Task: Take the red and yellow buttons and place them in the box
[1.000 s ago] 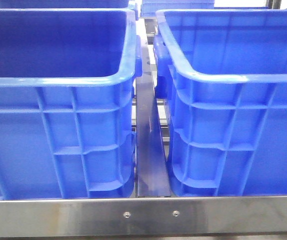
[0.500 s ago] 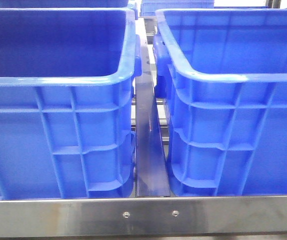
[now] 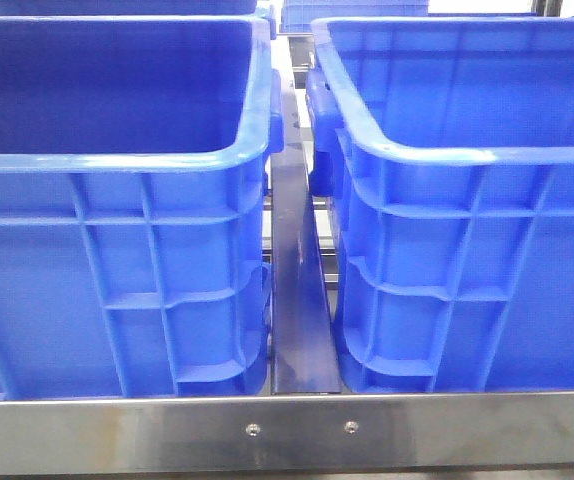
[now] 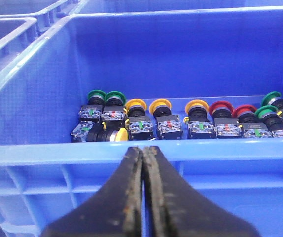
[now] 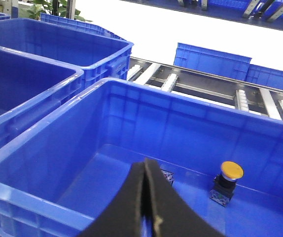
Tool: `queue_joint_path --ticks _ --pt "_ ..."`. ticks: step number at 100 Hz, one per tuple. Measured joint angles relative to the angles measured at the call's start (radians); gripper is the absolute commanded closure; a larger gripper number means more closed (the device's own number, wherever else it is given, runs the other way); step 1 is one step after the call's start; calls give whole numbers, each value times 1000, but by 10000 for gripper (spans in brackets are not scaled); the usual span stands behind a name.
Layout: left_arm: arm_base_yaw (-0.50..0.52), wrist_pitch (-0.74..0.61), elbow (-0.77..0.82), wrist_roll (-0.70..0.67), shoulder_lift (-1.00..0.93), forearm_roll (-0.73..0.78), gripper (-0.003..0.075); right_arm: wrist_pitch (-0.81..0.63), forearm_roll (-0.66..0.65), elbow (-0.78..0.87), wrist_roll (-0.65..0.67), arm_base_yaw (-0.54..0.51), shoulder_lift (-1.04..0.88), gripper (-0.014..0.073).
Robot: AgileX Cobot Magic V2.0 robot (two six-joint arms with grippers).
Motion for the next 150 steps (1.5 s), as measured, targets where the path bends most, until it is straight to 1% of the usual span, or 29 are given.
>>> queue_joint_path --ticks 22,37,47,57,64,73,80,87,92,94,97,102,106,109,116,120,127,150 --pt "0 0 0 0 0 0 741 0 0 0 0 7 0 696" --pt "0 2 0 0 0 0 741 0 0 0 0 78 0 696" --pt "0 2 0 0 0 0 741 -56 0 0 0 119 0 696" --pt "0 2 0 0 0 0 741 -143 -2 0 0 124 0 696" --pt "0 2 0 0 0 0 741 -197 -50 0 0 124 0 696" --pt "0 2 0 0 0 0 741 -243 -194 0 14 128 0 696" --pt "0 2 0 0 0 0 741 -271 -324 0 97 134 0 696" --pt "0 2 0 0 0 0 741 -304 -472 4 257 138 0 696" --pt "0 2 0 0 0 0 741 -329 -591 9 425 140 0 696" --pt "0 2 0 0 0 0 741 -339 -645 12 470 140 0 696" --pt "0 2 0 0 0 0 741 -351 -720 14 582 140 0 696" --pt "0 2 0 0 0 0 741 -375 -864 19 736 140 0 696" --pt "0 2 0 0 0 0 741 -392 -944 27 857 140 0 696" --pt "0 2 0 0 0 0 741 -400 -1012 34 929 140 0 696" --pt "0 2 0 0 0 0 741 -408 -1102 59 1068 140 0 696" --pt "0 2 0 0 0 0 741 -409 -1127 80 1117 140 0 696" --pt "0 2 0 0 0 0 741 -409 -1153 122 1160 140 0 696" --pt "0 2 0 0 0 0 741 -430 -1159 276 1209 131 -20 696"
